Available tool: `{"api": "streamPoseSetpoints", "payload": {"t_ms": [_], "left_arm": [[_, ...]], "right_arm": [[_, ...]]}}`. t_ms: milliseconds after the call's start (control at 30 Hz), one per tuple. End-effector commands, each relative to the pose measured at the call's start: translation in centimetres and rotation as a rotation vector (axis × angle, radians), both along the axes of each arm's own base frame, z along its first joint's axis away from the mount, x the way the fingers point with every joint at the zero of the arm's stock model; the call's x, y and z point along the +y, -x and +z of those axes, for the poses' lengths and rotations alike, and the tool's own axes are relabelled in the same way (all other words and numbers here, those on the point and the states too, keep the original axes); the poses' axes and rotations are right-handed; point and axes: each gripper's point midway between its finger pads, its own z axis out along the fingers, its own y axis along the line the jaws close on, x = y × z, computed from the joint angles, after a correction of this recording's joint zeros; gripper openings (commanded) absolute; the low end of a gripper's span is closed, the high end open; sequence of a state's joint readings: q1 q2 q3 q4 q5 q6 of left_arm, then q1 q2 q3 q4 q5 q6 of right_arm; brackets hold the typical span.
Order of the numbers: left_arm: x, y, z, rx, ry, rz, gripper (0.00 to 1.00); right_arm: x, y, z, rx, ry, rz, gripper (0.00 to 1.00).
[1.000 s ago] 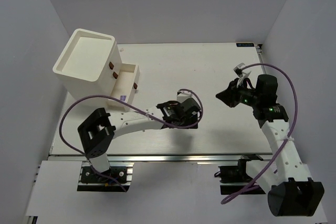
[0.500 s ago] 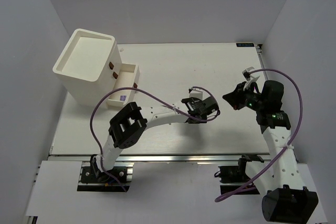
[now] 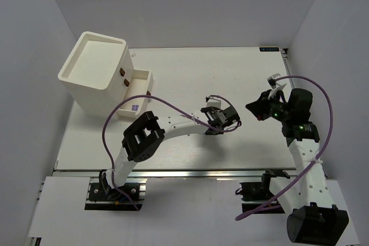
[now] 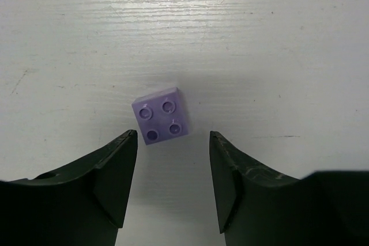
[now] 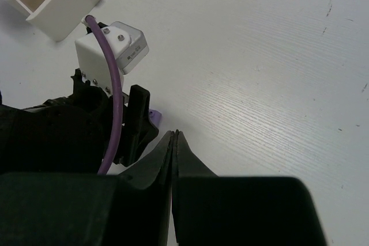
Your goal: Sort the legos into containers by color
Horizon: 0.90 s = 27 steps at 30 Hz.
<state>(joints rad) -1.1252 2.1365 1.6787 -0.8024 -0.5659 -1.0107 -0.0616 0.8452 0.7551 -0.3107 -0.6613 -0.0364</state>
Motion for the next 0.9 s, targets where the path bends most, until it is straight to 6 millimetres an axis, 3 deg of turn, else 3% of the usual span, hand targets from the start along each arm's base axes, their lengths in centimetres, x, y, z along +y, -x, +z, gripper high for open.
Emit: {"api": "streamPoseSetpoints", "payload": {"t_ms": [0, 433, 700, 867], "left_arm": [[-0.1, -1.4, 0.6, -0.039, 0.007, 0.049, 0.62], [1.5, -2.6, -0.7, -0.031, -0.017, 0.09, 0.57], [1.2, -3.0, -1.5, -0.02, -0.009, 0.089, 0.54], [1.0, -3.0, -1.7, -0.016, -0.008, 0.086, 0.45]], "right_arm": [[-0.1, -0.3, 0.2, -0.028, 0.003, 0.007, 0.0], [-0.1, -0.2, -0.1, -0.011, -0.017, 0.017, 0.0], [-0.2, -0.1, -0.2, -0.005, -0.022, 0.019, 0.0], [-0.3, -0.2, -0.3, -0.006, -0.022, 0.016, 0.0]]}}
